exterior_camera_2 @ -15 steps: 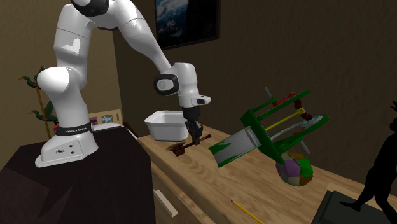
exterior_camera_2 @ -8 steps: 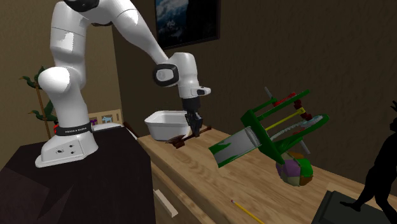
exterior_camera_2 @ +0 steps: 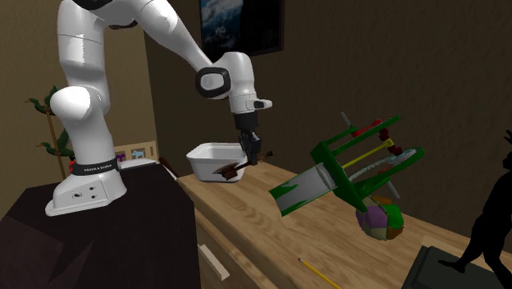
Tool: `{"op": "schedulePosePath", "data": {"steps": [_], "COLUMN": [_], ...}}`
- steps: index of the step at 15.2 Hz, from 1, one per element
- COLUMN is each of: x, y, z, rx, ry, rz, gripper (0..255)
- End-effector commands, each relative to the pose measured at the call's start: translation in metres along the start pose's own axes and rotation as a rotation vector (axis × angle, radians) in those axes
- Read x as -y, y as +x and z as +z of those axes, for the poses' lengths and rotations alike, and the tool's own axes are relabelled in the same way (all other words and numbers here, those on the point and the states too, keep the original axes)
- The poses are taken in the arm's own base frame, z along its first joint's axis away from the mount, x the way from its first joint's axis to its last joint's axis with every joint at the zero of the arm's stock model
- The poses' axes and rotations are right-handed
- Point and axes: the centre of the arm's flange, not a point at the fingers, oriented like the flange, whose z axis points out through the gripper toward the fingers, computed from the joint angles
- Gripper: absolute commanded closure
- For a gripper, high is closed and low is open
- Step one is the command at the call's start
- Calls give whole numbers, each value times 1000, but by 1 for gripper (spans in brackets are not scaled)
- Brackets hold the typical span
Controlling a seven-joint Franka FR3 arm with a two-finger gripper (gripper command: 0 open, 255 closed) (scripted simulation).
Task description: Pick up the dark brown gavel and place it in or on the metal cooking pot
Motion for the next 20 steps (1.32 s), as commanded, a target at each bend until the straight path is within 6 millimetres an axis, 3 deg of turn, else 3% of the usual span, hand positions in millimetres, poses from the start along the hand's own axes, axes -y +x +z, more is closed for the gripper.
{"op": "schedulePosePath", "data": {"steps": [1,5,20], "x": [-1,-3,193], "y": [2,4,22], "z": [-10,-29,-53], "rx": [1,1,1], "ry": [0,0,0], "rz": [0,0,0], "gripper": [255,255,255]}}
